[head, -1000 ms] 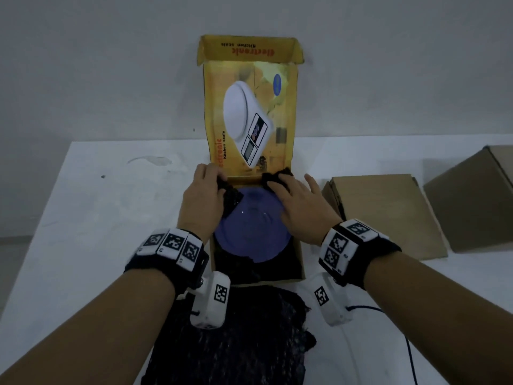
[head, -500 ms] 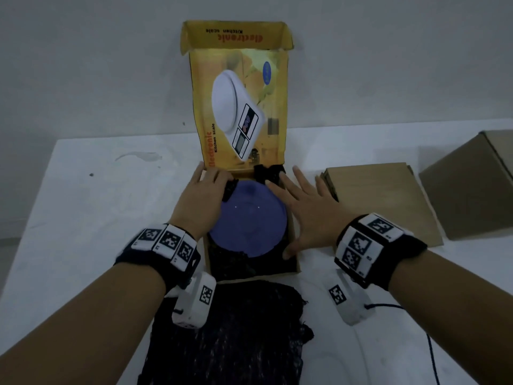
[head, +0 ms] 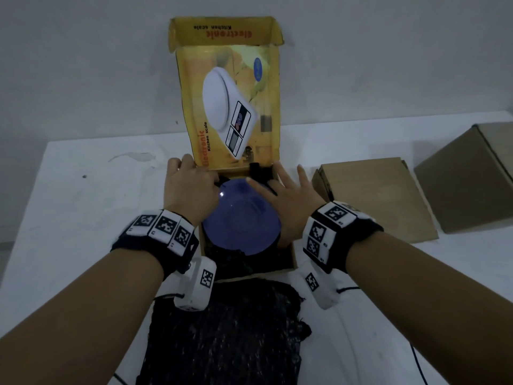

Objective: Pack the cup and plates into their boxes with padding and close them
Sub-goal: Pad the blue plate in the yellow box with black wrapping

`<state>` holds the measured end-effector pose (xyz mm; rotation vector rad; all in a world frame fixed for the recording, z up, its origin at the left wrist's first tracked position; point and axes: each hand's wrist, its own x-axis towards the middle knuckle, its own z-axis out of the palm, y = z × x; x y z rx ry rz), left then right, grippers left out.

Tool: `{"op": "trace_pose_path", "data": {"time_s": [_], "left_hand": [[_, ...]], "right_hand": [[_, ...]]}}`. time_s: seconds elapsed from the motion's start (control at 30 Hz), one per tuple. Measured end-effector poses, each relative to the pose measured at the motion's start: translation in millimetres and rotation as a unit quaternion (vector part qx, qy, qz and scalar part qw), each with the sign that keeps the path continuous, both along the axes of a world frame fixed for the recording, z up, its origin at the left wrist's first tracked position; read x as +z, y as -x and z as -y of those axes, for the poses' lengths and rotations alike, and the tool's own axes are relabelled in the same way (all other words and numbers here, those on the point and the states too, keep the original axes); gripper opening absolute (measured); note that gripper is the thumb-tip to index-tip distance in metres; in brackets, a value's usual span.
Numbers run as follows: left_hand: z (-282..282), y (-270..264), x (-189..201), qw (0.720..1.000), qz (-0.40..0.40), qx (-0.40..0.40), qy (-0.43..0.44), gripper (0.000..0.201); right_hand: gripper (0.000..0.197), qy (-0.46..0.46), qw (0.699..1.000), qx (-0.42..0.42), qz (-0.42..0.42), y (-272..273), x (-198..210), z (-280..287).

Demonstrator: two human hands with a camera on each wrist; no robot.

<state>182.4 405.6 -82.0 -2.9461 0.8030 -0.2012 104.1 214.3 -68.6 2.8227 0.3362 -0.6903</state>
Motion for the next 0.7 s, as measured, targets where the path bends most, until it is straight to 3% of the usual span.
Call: {"op": "trace_pose_path", "data": {"time_s": [0.23,0.37,0.5,0.57,0.7], "left_hand": [[-16.3,9.3,-16.4,0.996,-0.025,-0.035,0.077,0.023],[-20.2,10.2,-19.8,0.997,0.003,-0.056,0.049,0.004],[-21.5,7.5,-17.3,0.998,-0.004,-0.052,0.022,0.006],[-21.3,8.2,-13.8,0.998,-0.029,-0.045,0.026,0.013],[-20.6,18.2,-5.5,0.989,-0.140,-0.007,0.045,0.047]], "right_hand": [[0.130,-0.062,0.998,-0.030,-0.002,4.8,5.9,-0.1],[0.129,-0.060,0.998,-0.036,-0.008,6.1,7.5,-2.1],[0.125,-0.053,0.998,-0.033,-0.003,8.1,8.9,-3.8],[0.122,-0.064,0.997,-0.027,0.023,10.6,10.9,-3.0],[0.110,-0.076,0.994,-0.036,0.074,28.4,13.9,-4.2]]}}
